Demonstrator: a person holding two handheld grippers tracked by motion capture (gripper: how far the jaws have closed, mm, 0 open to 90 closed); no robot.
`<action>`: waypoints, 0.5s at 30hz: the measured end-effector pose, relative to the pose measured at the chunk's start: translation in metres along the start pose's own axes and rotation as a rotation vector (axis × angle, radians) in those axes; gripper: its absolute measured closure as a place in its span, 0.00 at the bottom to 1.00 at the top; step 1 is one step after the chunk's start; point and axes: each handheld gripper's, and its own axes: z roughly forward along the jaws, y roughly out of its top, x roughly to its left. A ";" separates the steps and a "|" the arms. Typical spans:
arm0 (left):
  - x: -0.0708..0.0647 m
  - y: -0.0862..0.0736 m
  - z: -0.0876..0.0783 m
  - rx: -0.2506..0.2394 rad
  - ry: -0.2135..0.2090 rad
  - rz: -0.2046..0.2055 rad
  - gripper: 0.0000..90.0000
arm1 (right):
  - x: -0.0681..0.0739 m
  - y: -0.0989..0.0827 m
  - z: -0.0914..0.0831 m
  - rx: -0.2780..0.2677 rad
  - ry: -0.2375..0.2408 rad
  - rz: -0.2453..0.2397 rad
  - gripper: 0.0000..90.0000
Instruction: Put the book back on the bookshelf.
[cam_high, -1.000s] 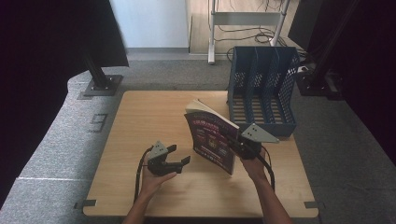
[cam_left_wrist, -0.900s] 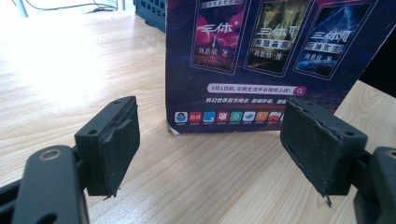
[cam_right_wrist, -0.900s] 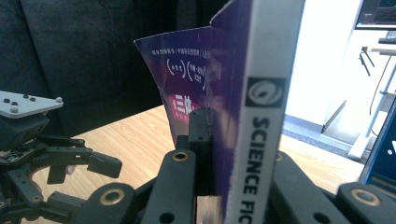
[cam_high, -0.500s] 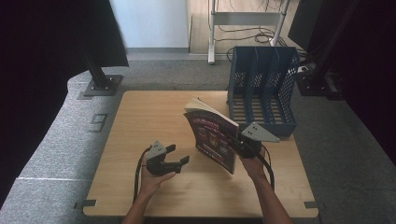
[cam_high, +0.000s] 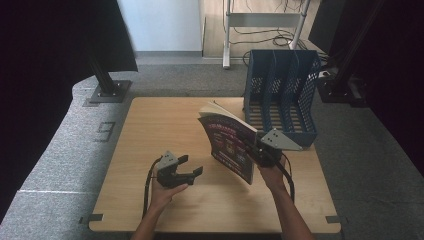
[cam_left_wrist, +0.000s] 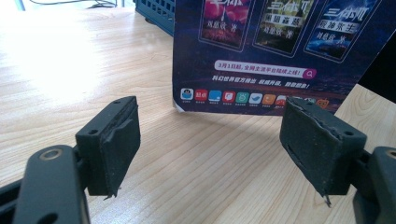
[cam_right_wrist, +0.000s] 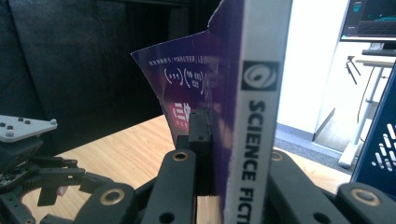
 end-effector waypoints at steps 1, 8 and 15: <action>0.000 0.000 0.000 0.001 0.000 -0.001 0.22 | 0.000 0.000 0.000 -0.002 -0.001 0.002 0.90; 0.000 0.000 -0.001 -0.001 0.001 -0.004 0.22 | 0.000 0.004 0.002 -0.006 -0.007 0.003 0.90; 0.000 -0.001 0.000 0.001 -0.003 -0.007 0.23 | -0.001 0.009 0.003 -0.014 -0.018 0.005 0.90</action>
